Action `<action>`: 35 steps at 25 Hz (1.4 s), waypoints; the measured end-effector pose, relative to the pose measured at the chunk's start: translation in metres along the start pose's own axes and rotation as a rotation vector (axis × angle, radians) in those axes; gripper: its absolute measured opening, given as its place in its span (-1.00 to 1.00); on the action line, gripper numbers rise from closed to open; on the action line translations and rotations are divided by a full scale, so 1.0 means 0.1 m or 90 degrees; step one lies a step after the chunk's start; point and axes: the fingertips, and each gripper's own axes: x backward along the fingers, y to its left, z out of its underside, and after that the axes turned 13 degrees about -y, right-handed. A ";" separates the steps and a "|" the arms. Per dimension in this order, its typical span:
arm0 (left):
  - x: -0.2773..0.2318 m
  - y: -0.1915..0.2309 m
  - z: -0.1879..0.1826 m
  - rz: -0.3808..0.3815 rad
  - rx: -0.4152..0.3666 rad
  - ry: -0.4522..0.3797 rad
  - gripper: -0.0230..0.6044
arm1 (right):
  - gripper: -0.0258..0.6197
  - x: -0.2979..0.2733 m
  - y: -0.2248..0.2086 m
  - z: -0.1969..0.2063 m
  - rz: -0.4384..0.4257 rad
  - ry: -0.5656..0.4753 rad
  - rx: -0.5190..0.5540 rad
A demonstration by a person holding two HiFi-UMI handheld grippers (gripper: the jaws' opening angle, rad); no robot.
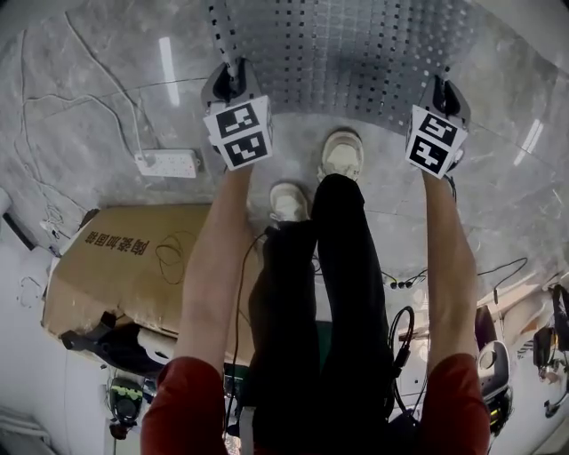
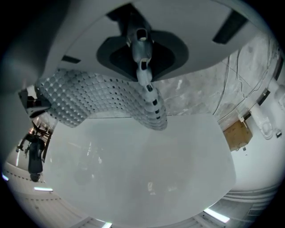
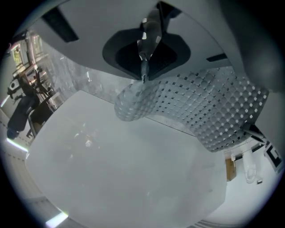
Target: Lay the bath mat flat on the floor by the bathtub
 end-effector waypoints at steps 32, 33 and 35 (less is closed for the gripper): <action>-0.66 0.53 0.73 -0.049 -0.060 0.130 -0.21 | -0.53 -0.58 -0.24 0.82 0.022 0.166 -0.037; -0.64 0.54 0.71 -0.054 -0.057 0.127 -0.17 | -0.50 -0.57 -0.27 0.82 0.030 0.165 -0.050; -0.59 0.55 0.65 -0.065 -0.043 0.119 -0.16 | -0.40 -0.53 -0.33 0.76 0.041 0.153 -0.057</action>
